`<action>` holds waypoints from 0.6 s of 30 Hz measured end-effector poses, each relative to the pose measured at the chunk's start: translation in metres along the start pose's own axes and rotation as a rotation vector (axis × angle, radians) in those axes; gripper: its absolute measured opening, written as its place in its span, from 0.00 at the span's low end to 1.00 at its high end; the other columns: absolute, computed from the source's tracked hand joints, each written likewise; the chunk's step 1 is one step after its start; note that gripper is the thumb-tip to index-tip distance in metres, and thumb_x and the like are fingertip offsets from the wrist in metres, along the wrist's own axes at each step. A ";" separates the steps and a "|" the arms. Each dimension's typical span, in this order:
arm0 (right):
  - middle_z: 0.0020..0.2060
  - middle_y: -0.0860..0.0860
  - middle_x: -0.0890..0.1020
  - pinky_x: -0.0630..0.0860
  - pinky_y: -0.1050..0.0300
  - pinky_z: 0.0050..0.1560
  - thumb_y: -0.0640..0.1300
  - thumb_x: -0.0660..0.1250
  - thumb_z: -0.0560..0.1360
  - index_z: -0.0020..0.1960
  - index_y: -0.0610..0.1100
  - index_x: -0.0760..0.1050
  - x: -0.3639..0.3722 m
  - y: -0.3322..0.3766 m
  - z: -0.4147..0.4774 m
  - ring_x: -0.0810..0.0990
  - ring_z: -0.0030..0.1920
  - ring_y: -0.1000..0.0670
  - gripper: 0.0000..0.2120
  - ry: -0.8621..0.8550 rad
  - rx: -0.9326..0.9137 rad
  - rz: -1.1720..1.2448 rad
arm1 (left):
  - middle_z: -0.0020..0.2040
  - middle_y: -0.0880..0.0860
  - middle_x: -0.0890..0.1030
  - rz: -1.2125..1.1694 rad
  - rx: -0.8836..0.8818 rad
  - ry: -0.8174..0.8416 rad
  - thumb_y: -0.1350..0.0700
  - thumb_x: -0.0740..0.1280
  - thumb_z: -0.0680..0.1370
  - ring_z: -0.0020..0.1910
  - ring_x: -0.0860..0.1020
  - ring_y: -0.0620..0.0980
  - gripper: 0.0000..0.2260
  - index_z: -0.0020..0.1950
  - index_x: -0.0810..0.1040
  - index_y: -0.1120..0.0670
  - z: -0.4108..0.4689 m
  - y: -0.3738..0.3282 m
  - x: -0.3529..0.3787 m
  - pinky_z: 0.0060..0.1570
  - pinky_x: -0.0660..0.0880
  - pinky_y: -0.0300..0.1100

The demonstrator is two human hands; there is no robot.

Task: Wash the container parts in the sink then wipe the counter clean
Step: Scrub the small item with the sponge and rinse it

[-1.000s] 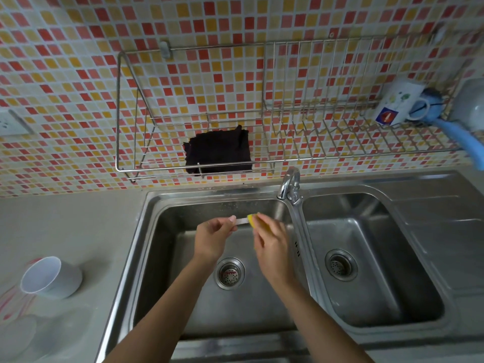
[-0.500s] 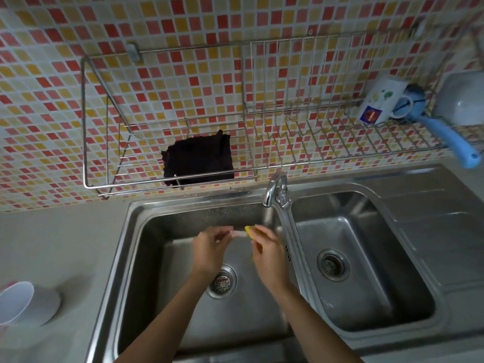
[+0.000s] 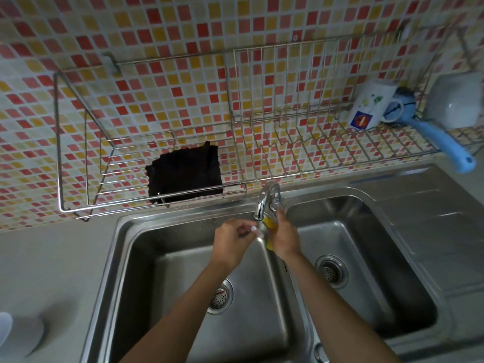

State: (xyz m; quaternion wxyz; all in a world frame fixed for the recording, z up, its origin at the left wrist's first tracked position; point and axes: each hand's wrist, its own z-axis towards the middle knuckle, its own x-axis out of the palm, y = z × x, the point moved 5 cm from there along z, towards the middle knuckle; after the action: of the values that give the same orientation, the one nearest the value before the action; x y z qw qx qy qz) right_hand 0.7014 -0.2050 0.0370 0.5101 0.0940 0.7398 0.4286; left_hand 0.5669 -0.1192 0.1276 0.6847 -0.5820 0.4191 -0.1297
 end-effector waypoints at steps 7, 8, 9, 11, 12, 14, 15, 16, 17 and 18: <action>0.62 0.48 0.79 0.71 0.60 0.57 0.43 0.72 0.73 0.74 0.51 0.64 -0.019 -0.006 -0.013 0.78 0.60 0.46 0.32 -0.093 0.072 0.248 | 0.44 0.48 0.84 0.038 0.040 0.020 0.61 0.76 0.71 0.41 0.82 0.38 0.07 0.48 0.85 0.56 0.002 0.002 0.006 0.45 0.74 0.25; 0.62 0.48 0.79 0.72 0.57 0.59 0.45 0.73 0.73 0.74 0.50 0.64 -0.021 -0.010 -0.018 0.78 0.61 0.46 0.33 -0.107 0.114 0.296 | 0.45 0.50 0.84 0.034 0.053 0.027 0.61 0.75 0.71 0.43 0.82 0.41 0.07 0.48 0.85 0.56 0.002 0.001 0.006 0.47 0.75 0.27; 0.62 0.47 0.79 0.72 0.55 0.62 0.47 0.73 0.73 0.75 0.49 0.64 -0.023 -0.015 -0.023 0.77 0.61 0.46 0.34 -0.114 0.144 0.330 | 0.47 0.51 0.84 0.029 0.066 0.038 0.61 0.75 0.71 0.45 0.83 0.43 0.07 0.49 0.85 0.56 0.001 0.001 0.007 0.49 0.76 0.29; 0.64 0.46 0.78 0.73 0.50 0.64 0.49 0.73 0.73 0.75 0.48 0.62 -0.024 -0.025 -0.034 0.77 0.61 0.46 0.35 -0.107 0.188 0.395 | 0.48 0.51 0.84 0.025 0.089 0.046 0.61 0.75 0.72 0.46 0.83 0.44 0.08 0.50 0.85 0.56 -0.001 0.001 0.007 0.51 0.77 0.32; 0.65 0.47 0.77 0.73 0.48 0.64 0.48 0.73 0.73 0.75 0.48 0.62 -0.025 -0.029 -0.040 0.78 0.61 0.47 0.35 -0.104 0.204 0.443 | 0.49 0.51 0.84 0.032 0.096 0.040 0.60 0.75 0.72 0.46 0.82 0.43 0.08 0.50 0.85 0.55 -0.003 0.001 0.006 0.51 0.77 0.32; 0.67 0.51 0.75 0.75 0.50 0.62 0.43 0.72 0.74 0.75 0.47 0.63 -0.028 -0.041 -0.052 0.79 0.59 0.51 0.32 -0.113 0.259 0.560 | 0.49 0.50 0.84 0.051 0.111 0.023 0.58 0.74 0.72 0.46 0.82 0.42 0.08 0.51 0.85 0.53 -0.006 0.004 0.003 0.51 0.77 0.32; 0.66 0.53 0.75 0.76 0.53 0.60 0.40 0.71 0.74 0.74 0.46 0.65 -0.029 -0.046 -0.058 0.79 0.55 0.54 0.31 -0.120 0.289 0.626 | 0.49 0.50 0.84 0.055 0.116 0.021 0.58 0.74 0.73 0.47 0.82 0.43 0.07 0.50 0.85 0.52 -0.007 0.005 0.001 0.50 0.77 0.31; 0.64 0.54 0.75 0.76 0.56 0.56 0.38 0.71 0.74 0.73 0.46 0.66 -0.029 -0.052 -0.062 0.79 0.51 0.58 0.30 -0.123 0.319 0.679 | 0.49 0.50 0.83 0.059 0.122 0.016 0.58 0.74 0.73 0.46 0.82 0.43 0.07 0.50 0.85 0.51 -0.008 0.006 0.000 0.50 0.77 0.31; 0.63 0.54 0.76 0.75 0.58 0.54 0.38 0.71 0.74 0.73 0.46 0.67 -0.029 -0.056 -0.065 0.77 0.48 0.62 0.29 -0.123 0.343 0.717 | 0.48 0.50 0.83 0.072 0.128 0.003 0.58 0.74 0.73 0.46 0.82 0.44 0.07 0.50 0.85 0.50 -0.008 0.007 -0.002 0.49 0.76 0.30; 0.64 0.54 0.76 0.75 0.57 0.54 0.38 0.71 0.74 0.72 0.46 0.68 -0.027 -0.061 -0.066 0.77 0.48 0.62 0.28 -0.124 0.358 0.737 | 0.48 0.50 0.83 0.088 0.135 -0.012 0.58 0.73 0.73 0.45 0.81 0.43 0.07 0.51 0.85 0.49 -0.007 0.007 -0.003 0.48 0.76 0.30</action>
State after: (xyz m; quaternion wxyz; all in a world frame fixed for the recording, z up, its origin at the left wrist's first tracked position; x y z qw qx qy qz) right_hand 0.6768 -0.2940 0.0185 0.3415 0.4656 0.6873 0.4406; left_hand 0.5575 -0.1203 0.1228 0.7301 -0.5162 0.4303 -0.1240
